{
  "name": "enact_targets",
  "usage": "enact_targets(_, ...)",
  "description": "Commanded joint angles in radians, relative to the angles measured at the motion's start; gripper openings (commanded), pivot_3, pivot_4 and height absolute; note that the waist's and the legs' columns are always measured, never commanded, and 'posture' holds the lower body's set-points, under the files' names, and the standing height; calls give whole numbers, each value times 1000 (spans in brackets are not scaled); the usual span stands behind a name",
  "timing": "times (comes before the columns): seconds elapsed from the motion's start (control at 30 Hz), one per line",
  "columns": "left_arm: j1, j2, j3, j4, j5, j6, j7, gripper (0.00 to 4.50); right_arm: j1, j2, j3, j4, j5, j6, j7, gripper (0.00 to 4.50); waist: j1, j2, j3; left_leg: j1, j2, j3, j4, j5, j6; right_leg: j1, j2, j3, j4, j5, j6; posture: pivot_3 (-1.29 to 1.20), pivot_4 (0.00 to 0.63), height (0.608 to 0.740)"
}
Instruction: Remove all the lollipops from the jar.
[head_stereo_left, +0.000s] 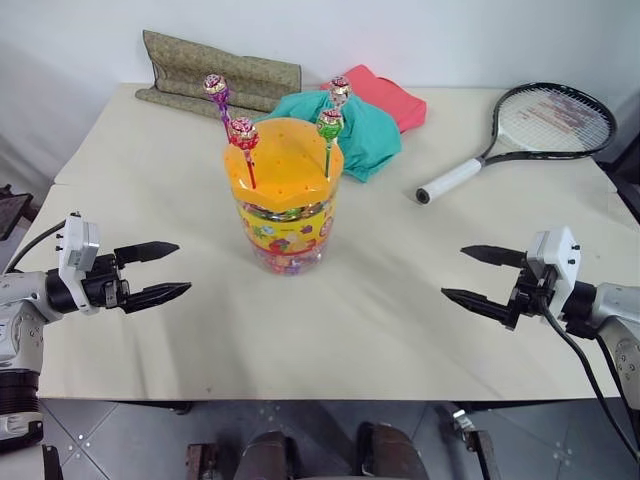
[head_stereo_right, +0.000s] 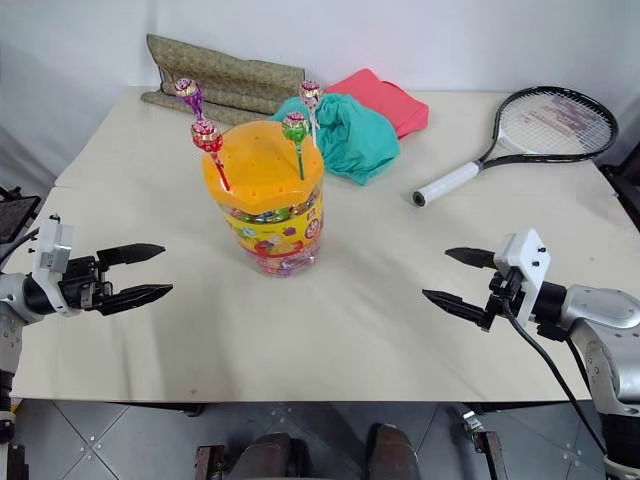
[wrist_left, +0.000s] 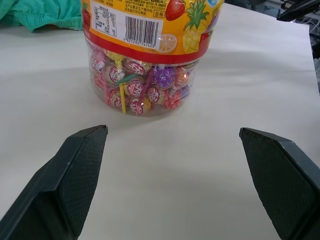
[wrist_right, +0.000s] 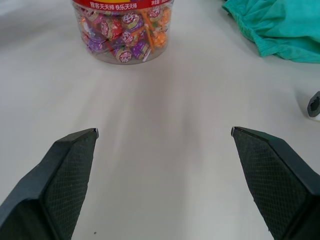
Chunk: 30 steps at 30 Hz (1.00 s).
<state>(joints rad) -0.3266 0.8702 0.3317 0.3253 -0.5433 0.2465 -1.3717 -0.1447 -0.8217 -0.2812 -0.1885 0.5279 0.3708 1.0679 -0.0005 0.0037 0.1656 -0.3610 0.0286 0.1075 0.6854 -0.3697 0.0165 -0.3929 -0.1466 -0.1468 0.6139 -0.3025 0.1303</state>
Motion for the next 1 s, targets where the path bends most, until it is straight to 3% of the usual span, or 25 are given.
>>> enact_targets(0.03, 3, 15, 11, -31, -11, 7, -5, 4500, -19, -2, -8, -6, 1, -23, -4, 4470, -1, 0, 0, 0, 0, 0, 0, 0, 0, 0, 0, 0, 0, 0, 0, 0, 150, 740)
enact_targets(0.43, 26, 48, 63, -143, -29, 92, 71, 4500, -67, -9, -2, 1, 26, -9, 24, 4470, -1, 0, 0, 0, 0, 0, 0, 0, 0, 0, 0, 0, 0, 0, 0, 0, 150, 740)
enact_targets(0.7, 64, 80, 153, -241, -86, 134, 81, 4500, -87, -32, -36, -60, 128, 49, 77, 4470, 0, -1, 0, 0, 0, -2, 0, 0, 0, 0, 0, 0, 0, 0, 0, 0, 150, 740)
enact_targets(1.0, 101, 66, 171, -278, -99, 135, 98, 4500, -105, -25, -7, -38, 112, 32, 99, 4470, -1, -1, 1, 0, 0, -2, 0, 0, 0, 0, 0, 0, 0, 0, 0, 0, 150, 740)
